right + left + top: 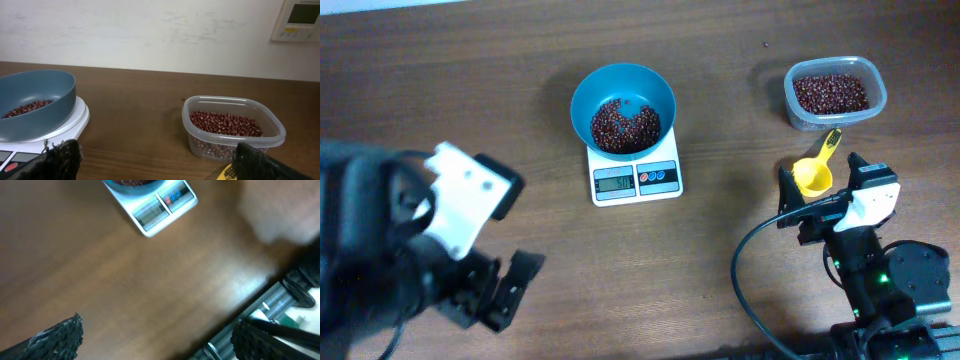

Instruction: Scoop item into bowl and weigh 50g on scale

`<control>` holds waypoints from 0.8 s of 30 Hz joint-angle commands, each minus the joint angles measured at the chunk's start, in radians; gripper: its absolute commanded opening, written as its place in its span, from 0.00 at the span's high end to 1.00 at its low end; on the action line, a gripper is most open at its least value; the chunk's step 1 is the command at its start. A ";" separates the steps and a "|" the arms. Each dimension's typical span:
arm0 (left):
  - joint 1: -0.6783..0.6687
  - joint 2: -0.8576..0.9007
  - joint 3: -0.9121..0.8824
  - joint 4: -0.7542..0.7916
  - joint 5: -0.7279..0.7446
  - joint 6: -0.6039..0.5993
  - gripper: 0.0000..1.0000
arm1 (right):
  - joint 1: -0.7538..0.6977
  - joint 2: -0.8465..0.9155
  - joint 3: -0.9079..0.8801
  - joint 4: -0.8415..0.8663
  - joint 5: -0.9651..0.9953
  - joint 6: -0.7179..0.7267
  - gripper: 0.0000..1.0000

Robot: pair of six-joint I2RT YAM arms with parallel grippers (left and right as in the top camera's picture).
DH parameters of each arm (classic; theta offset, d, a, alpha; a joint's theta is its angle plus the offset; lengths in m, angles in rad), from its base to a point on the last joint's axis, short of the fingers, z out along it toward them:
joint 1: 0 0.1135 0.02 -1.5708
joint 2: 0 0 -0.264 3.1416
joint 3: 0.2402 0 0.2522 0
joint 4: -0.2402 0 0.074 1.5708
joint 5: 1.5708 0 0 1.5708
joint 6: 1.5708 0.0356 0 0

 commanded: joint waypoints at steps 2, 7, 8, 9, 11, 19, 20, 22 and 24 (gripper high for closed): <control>0.046 -0.177 -0.146 0.171 -0.105 -0.032 0.01 | 0.010 -0.011 -0.007 -0.002 -0.008 0.000 0.01; 0.205 -0.398 -0.409 0.474 -0.058 -0.033 0.02 | 0.010 -0.011 -0.007 -0.002 -0.008 0.000 0.01; 0.226 -0.436 -0.451 0.510 -0.057 -0.032 0.01 | 0.010 -0.011 -0.007 -0.002 -0.008 0.000 0.01; 0.248 -0.476 -0.494 0.546 -0.054 -0.032 0.02 | 0.010 -0.011 -0.007 -0.002 -0.008 0.000 0.01; 0.287 -0.560 -0.579 0.603 -0.051 -0.032 0.01 | 0.010 -0.011 -0.007 -0.002 -0.008 0.000 0.01; 0.366 -0.817 -0.776 0.649 -0.031 -0.032 0.01 | 0.010 -0.011 -0.007 -0.002 -0.008 0.000 0.01; 0.372 -0.842 -0.796 0.652 -0.028 -0.032 0.02 | 0.010 -0.011 -0.007 -0.002 -0.008 0.000 0.01; 0.390 -0.899 -0.847 0.664 -0.027 -0.032 0.02 | 0.010 -0.011 -0.007 -0.002 -0.008 0.000 0.01; 0.391 -0.899 -0.886 0.731 -0.028 -0.032 0.02 | 0.010 -0.011 -0.007 -0.002 -0.008 0.000 0.01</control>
